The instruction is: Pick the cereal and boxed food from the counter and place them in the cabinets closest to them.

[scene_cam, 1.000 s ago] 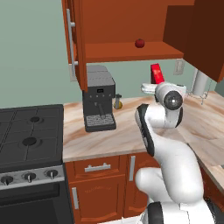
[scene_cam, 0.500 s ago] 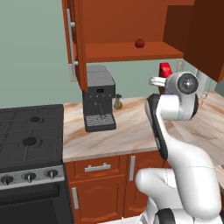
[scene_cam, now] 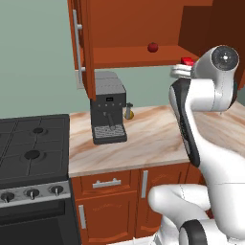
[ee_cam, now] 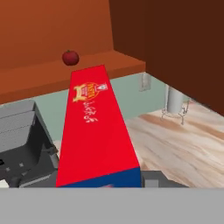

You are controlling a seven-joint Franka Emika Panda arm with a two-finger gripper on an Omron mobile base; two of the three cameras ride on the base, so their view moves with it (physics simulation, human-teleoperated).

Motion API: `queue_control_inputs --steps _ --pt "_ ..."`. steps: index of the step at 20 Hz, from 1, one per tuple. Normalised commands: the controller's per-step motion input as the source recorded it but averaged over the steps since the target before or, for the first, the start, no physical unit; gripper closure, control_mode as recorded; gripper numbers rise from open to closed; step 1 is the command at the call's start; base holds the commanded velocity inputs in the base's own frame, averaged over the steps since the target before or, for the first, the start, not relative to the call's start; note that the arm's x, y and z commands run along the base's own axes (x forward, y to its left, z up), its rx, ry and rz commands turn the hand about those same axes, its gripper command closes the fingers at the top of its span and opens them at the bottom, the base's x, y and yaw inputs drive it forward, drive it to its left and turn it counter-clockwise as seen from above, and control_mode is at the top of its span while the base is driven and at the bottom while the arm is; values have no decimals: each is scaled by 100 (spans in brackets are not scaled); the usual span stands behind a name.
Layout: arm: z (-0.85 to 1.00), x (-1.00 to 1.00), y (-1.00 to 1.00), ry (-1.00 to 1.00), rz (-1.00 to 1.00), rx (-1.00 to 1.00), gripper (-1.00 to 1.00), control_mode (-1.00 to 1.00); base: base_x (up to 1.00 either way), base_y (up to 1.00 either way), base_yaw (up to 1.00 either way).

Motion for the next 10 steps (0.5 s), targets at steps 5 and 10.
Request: queue_control_inputs --steps 5,10 --pt "9 -9 4 -4 2 0 100 -100 0 0 0" --pt "11 -12 6 -7 4 0 100 -100 0 0 0"
